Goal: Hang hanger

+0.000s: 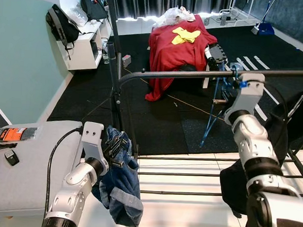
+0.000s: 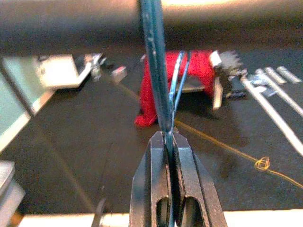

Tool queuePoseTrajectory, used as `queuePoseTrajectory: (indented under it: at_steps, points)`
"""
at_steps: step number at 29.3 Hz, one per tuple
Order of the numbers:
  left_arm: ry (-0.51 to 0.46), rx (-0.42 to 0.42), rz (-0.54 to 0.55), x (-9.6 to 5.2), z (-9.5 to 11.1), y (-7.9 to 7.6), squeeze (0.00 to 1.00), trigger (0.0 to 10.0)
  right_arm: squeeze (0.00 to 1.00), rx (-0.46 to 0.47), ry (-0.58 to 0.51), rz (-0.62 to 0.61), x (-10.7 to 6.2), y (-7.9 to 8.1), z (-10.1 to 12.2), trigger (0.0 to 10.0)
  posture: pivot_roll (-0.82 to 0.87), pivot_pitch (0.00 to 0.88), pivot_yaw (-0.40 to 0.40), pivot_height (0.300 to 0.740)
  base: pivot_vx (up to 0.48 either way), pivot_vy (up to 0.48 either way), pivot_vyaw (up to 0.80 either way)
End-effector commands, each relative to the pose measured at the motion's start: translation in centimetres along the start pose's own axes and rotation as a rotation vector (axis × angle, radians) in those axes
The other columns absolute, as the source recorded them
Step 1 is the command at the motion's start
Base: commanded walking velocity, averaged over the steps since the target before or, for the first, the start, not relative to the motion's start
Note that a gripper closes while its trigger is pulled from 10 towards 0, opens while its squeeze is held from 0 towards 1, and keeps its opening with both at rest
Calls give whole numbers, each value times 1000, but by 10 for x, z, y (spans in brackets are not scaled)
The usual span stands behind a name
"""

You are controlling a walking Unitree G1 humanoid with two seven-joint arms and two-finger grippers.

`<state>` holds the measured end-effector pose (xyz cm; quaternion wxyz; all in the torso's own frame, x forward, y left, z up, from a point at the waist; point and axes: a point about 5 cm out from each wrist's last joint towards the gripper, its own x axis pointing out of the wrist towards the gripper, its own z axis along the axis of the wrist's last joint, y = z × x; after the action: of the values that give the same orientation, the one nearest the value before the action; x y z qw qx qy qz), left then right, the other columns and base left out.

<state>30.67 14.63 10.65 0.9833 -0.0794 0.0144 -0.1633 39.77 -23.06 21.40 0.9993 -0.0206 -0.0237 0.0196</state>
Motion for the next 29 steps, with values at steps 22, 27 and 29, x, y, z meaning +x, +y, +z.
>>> queuePoseTrajectory:
  at_steps: [22,27,29]
  points:
    - [0,4,-2,-7,2,2,0,10000,914,50,120,61,3,-8,1,10000,93,65,106,740,0,0,0]
    - [0,3,-3,-6,3,1,0,10000,953,27,127,59,3,-10,2,10000,94,68,104,740,0,0,0]
    - [-1,2,-4,-6,3,1,0,10000,90,13,128,54,3,-10,3,10000,95,70,104,740,0,0,0]
